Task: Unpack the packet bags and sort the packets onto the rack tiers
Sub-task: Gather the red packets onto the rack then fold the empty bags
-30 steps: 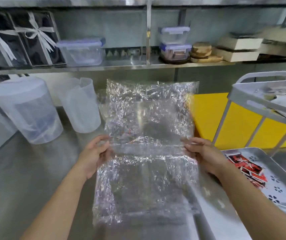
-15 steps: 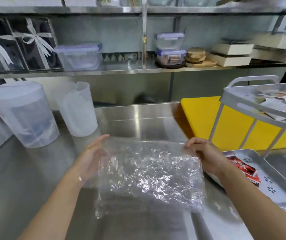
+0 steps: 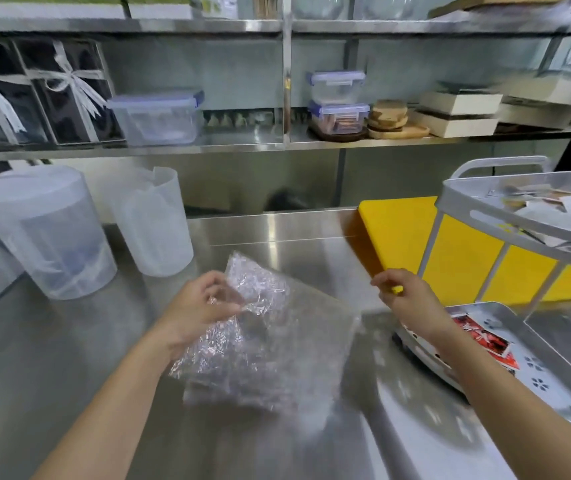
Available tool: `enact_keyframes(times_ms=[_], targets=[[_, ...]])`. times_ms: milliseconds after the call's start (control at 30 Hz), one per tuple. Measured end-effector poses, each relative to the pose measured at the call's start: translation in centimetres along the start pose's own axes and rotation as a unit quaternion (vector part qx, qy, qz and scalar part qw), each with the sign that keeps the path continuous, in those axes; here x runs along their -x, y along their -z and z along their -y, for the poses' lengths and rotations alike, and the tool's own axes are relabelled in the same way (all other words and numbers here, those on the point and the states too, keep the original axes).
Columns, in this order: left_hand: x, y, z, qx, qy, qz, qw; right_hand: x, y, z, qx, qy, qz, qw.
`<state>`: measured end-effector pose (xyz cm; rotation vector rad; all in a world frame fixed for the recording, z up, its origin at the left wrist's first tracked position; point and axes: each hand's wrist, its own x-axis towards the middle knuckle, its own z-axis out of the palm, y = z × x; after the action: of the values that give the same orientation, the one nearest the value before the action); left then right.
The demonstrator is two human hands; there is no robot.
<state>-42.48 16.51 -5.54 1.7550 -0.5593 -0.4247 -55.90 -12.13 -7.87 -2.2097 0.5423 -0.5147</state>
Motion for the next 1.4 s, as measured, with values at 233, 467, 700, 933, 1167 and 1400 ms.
enact_keyframes(times_ms=[233,467,700,933,1167,1400], targets=[[0.6,-0.6,-4.3,-0.088,-0.105,0.101,0.985,1.1,0.1,5.3,-0.024,0.084,0.187,0.979],[1.3,-1.0,-6.6,-0.132,-0.183,0.097,0.969,2.2,0.0,7.5,-0.070,0.095,0.274,0.955],[0.9,0.3,-6.2,-0.038,-0.217,-0.047,0.974,1.7,-0.2,7.3,-0.165,0.114,0.183,0.962],[-1.6,2.7,-2.1,0.364,0.006,-0.067,0.929,1.2,-0.4,6.7,-0.301,0.085,0.102,0.944],[-0.6,-1.2,1.0,0.370,0.114,0.116,0.915,1.1,-3.1,5.5,-0.389,-0.064,0.089,0.915],[0.4,-2.7,1.8,0.155,0.109,0.035,0.981,1.6,-4.5,3.5,-0.366,-0.141,0.052,0.919]])
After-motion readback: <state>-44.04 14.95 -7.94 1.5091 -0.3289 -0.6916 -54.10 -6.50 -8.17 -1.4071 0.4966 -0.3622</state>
